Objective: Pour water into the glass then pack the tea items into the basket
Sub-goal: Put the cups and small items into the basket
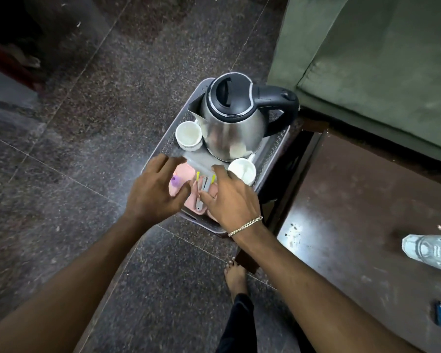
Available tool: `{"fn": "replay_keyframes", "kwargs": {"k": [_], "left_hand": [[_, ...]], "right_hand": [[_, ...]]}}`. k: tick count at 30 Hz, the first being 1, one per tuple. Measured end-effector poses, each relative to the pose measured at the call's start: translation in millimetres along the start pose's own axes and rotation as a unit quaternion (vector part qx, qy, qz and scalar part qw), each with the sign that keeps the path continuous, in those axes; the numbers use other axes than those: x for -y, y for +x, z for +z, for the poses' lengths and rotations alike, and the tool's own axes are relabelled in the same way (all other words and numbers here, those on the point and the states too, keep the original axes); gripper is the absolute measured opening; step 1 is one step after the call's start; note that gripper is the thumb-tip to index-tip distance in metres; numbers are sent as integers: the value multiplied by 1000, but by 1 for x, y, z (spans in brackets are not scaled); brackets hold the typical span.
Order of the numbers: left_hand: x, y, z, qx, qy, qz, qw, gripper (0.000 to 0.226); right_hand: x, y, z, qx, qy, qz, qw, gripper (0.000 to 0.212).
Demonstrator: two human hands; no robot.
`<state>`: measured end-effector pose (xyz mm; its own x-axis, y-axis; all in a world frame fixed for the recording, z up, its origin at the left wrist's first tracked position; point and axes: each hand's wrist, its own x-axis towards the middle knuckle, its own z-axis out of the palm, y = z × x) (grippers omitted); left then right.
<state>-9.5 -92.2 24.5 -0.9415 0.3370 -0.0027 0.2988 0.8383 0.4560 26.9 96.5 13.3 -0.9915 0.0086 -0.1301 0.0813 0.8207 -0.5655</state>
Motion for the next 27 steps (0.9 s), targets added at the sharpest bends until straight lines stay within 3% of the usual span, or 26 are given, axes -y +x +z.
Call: {"fn": "replay_keyframes", "kwargs": {"k": [4,13,21,27], "left_hand": [[-35,5,10,37,-28,94,994,54],[-165,22,96,127,-64,212,967,68],[-301,5,194,196,-77,252,944,72],[-381,-21,260,251,-68,266,928,59]], "right_hand": [[-26,-29,-29,-57,37,-15,998,60],[-172,-130,-106,-101,12,85,991,69],[-306,-233,-159,-144,6,174,974,66],[-386,-304,-168,-115,-16,279,953,58]]}}
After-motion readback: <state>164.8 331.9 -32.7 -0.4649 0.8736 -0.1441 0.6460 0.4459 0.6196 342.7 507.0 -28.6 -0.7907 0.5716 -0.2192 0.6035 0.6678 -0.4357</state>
